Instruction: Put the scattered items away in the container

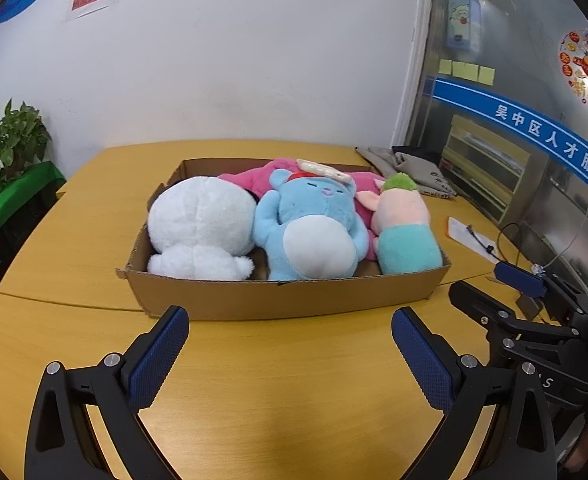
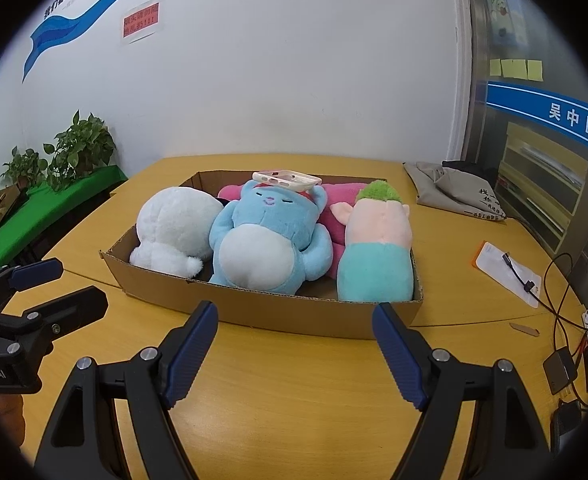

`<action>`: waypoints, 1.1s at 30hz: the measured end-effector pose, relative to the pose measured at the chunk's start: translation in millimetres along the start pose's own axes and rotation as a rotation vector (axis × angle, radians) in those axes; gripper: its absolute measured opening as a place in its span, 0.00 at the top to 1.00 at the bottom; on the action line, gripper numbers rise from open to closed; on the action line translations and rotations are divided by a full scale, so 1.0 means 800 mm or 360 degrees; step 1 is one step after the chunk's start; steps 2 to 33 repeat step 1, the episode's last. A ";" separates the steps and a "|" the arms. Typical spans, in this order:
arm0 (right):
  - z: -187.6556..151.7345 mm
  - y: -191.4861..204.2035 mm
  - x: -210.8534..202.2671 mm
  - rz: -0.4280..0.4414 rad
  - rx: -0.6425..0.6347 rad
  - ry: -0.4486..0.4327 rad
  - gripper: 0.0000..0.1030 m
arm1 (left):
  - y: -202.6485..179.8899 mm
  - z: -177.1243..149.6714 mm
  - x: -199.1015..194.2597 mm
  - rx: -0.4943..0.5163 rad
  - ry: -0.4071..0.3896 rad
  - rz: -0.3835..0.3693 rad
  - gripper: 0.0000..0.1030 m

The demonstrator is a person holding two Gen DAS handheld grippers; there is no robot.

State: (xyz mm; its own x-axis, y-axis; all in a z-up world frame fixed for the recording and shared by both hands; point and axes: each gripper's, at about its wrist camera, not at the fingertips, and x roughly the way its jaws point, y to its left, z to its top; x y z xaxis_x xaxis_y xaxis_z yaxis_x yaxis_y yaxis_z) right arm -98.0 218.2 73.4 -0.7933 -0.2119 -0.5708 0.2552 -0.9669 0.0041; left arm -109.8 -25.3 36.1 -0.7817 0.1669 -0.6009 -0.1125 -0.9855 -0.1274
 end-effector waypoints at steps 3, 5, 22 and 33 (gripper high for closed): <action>0.000 0.000 0.001 0.0001 -0.0001 0.0003 0.23 | 0.000 -0.001 0.000 0.0002 0.0002 0.0003 0.00; 0.000 0.000 0.001 0.0001 -0.0001 0.0003 0.23 | 0.000 -0.001 0.000 0.0002 0.0002 0.0003 0.00; 0.000 0.000 0.001 0.0001 -0.0001 0.0003 0.23 | 0.000 -0.001 0.000 0.0002 0.0002 0.0003 0.00; 0.000 0.000 0.001 0.0001 -0.0001 0.0003 0.23 | 0.000 -0.001 0.000 0.0002 0.0002 0.0003 0.00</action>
